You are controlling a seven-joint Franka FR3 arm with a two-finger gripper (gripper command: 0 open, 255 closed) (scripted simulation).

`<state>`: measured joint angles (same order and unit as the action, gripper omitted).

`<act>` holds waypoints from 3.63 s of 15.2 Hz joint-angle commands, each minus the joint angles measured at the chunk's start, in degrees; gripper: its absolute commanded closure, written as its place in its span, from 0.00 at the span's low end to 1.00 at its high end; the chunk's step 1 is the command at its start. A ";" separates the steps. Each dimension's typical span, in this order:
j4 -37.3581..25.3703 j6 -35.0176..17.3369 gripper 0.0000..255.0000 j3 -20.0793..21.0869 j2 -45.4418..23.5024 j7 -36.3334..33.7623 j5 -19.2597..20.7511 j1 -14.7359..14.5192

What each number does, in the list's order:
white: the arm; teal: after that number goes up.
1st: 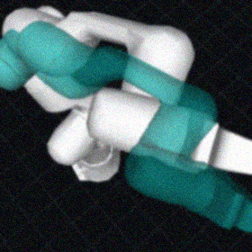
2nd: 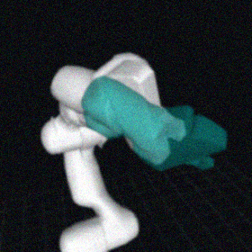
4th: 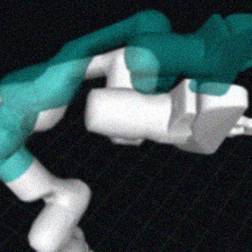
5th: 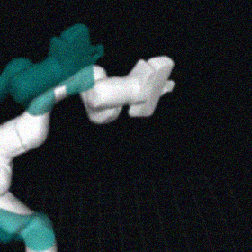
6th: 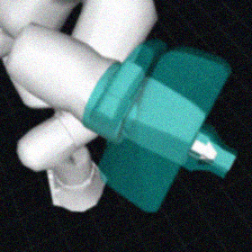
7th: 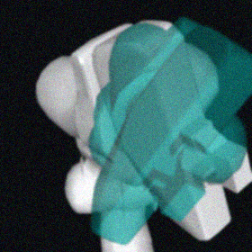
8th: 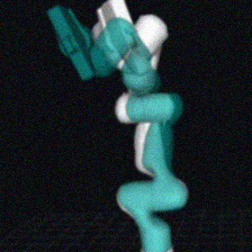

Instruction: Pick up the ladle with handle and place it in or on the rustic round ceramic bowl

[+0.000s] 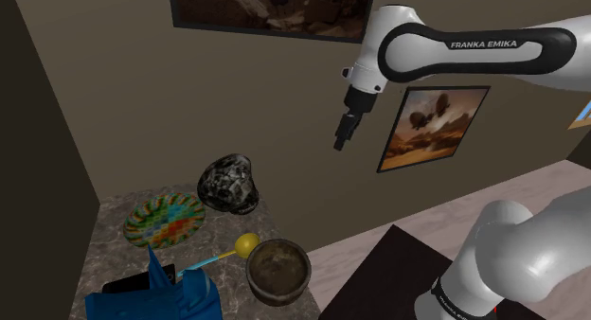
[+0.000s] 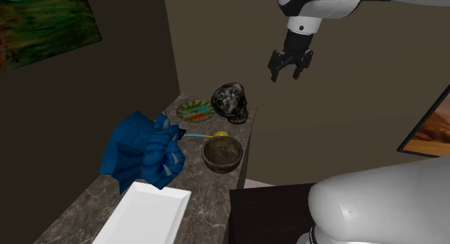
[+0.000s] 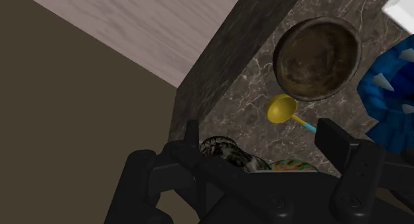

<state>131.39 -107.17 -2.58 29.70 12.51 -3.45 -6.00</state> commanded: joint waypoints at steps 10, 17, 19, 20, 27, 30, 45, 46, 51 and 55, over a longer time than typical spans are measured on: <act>-6.79 -10.57 0.00 1.69 -21.82 10.45 -1.61 -5.08; -13.85 -14.53 0.00 3.90 -35.62 16.07 -1.67 -7.50; -16.18 -15.30 0.00 4.62 -39.51 17.46 -1.41 -8.16; -17.40 -15.63 0.00 4.99 -41.44 18.12 -1.23 -8.48; -26.81 -16.91 0.00 7.41 -54.88 22.16 0.83 -11.08; -31.31 -16.92 0.00 8.31 -60.59 23.72 2.02 -12.42; -41.89 -19.93 0.00 9.78 -76.99 27.13 5.35 -16.43; -41.90 -19.92 0.00 9.78 -77.00 27.13 5.35 -16.43; -41.90 -19.92 0.00 9.78 -77.00 27.13 5.35 -16.43; -41.90 -19.91 1.00 9.78 -76.99 27.13 5.35 -16.43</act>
<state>89.44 -127.10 7.17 -47.25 39.63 1.92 -22.40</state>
